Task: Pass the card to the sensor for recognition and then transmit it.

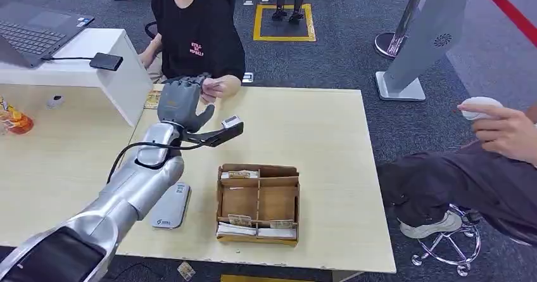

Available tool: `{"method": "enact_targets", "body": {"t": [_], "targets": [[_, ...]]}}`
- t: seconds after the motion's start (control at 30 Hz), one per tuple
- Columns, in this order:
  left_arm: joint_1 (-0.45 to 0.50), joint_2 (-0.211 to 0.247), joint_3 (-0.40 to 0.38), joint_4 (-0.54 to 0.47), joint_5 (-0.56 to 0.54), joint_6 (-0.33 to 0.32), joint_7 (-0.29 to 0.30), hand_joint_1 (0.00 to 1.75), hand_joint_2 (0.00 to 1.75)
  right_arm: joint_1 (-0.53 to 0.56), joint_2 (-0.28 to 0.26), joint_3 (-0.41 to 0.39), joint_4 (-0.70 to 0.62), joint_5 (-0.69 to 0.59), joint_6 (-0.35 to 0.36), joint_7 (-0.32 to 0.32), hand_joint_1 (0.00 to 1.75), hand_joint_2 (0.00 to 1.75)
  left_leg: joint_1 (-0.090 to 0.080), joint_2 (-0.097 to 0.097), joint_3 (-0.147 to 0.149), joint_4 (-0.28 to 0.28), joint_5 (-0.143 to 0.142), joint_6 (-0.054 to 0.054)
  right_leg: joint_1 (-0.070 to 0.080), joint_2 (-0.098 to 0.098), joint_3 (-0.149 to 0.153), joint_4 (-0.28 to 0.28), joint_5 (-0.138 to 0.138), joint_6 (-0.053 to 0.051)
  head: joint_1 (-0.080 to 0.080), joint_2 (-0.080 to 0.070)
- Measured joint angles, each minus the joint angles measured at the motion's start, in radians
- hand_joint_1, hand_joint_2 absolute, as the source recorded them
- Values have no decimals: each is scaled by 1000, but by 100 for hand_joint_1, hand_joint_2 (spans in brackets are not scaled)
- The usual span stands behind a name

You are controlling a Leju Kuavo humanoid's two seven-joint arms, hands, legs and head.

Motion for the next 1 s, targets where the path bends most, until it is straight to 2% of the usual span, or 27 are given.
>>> {"method": "enact_targets", "body": {"t": [0.07,0.17,0.2,0.33,0.47,0.53,0.6,0.7,0.8,0.9,1.0], "targets": [[5,0,0,5,12,6,-11,0,175,0,0,0,0,-2,0,0,0,0,0,0,0,0,0,0,0,0,0,0,0,0,0,0],[24,-2,9,2,86,31,-60,0,175,0,0,0,0,-15,-3,0,0,0,0,0,0,0,0,0,0,0,0,0,0,0,0,0],[40,-4,20,-13,128,39,-83,0,0,0,0,0,0,-19,-5,0,0,0,0,0,0,0,0,0,0,0,0,0,0,0,0,0],[114,-10,64,-142,322,50,-163,0,0,2,0,-4,0,-37,-16,-4,0,0,0,0,0,0,0,0,0,0,0,0,0,0,0,0],[161,-10,91,-236,387,49,-188,0,0,3,0,-6,0,-44,-19,-6,0,0,0,0,0,0,0,0,0,0,0,0,0,0,0,0],[201,-10,113,-308,541,26,-244,0,0,4,0,-9,0,-50,-23,-8,0,0,0,0,0,0,0,0,0,0,0,0,0,0,0,0],[236,-12,135,-384,743,-38,-287,0,0,7,0,-14,0,-55,-31,-9,0,0,0,0,0,0,0,0,0,0,0,0,0,0,0,0],[325,-5,163,-561,1102,-200,-301,0,0,12,0,-20,0,-61,-37,-18,0,0,0,0,0,0,0,0,0,0,0,0,0,0,0,0],[406,16,166,-707,1331,-312,-315,0,0,14,0,-28,0,-68,-39,-23,0,0,0,1,0,-1,-1,0,0,1,0,0,0,0,0,0],[488,30,171,-818,1461,-382,-343,0,0,18,0,-31,0,-74,-40,-25,0,0,0,0,-1,-1,-1,1,0,0,0,0,-1,1,0,0],[583,34,173,-916,1631,-487,-348,0,0,18,0,-37,0,-85,-42,-24,0,0,0,1,0,-1,-2,1,0,0,0,-1,-1,1,0,0]]}}
